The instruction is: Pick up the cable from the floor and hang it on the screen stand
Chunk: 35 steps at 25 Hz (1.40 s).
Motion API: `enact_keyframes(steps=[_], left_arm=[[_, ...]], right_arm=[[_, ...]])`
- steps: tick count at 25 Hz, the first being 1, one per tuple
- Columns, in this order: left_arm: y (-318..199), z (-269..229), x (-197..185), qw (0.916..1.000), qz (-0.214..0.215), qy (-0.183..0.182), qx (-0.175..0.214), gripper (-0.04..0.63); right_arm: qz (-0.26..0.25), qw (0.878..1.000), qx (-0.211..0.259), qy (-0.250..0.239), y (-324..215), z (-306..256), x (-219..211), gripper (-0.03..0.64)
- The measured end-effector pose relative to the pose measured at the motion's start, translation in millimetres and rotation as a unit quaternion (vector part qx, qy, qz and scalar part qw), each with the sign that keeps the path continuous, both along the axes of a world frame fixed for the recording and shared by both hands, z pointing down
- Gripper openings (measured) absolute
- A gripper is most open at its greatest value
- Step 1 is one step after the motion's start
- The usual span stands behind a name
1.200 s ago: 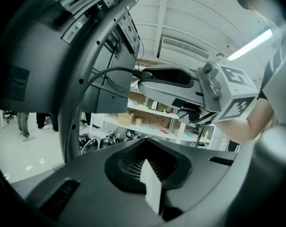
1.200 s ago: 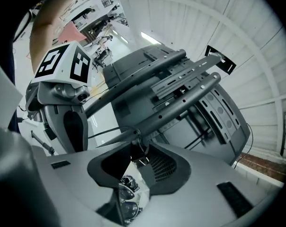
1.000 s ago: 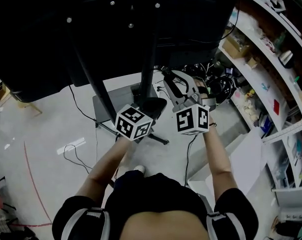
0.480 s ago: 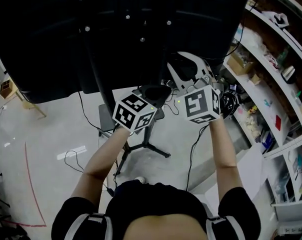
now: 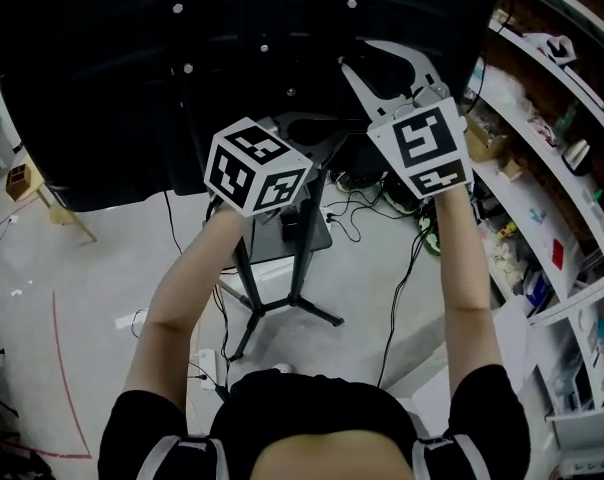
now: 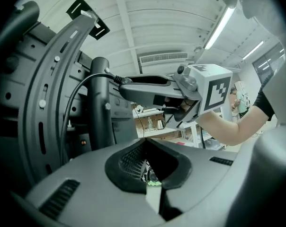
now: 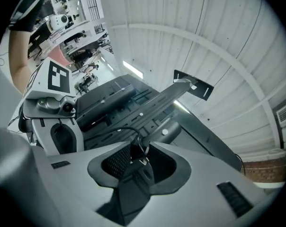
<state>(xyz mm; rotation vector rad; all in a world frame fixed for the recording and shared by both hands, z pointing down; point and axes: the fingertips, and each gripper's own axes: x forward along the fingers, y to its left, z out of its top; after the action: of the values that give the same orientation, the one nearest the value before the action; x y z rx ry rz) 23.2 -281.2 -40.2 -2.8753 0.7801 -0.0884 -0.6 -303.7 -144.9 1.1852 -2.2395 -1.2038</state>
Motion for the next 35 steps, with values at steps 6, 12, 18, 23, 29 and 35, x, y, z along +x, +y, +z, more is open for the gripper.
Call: enact_keyframes(steps=[6,12,18,23,29,35], left_arm=[[-7,-42,-7,0.9996,-0.010,0.005,0.028,0.006],[-16,-81,-13,0.9980,-0.017,0.002,0.061,0.006],[-29,-108,-29,0.9956,-0.044,0.020,0.080,0.006],[-33,-107,-35,0.9953,-0.050,0.020,0.080,0.006],[-31,-100,-35,0.9949,-0.052,0.009,0.086,0.006],[-30,-88,-33,0.9956,-0.045,0.007,0.082,0.006]], right_arm=[[0.008,0.999,0.006,-0.050,-9,-57,13,0.137],[0.024,0.998,0.001,-0.066,-25,-100,17,0.137],[0.052,0.995,-0.015,-0.089,-52,-129,19,0.137],[0.085,0.989,-0.034,-0.114,-77,-129,35,0.137],[0.111,0.978,-0.065,-0.161,-96,-115,67,0.137],[0.112,0.973,-0.082,-0.187,-95,-78,86,0.137]])
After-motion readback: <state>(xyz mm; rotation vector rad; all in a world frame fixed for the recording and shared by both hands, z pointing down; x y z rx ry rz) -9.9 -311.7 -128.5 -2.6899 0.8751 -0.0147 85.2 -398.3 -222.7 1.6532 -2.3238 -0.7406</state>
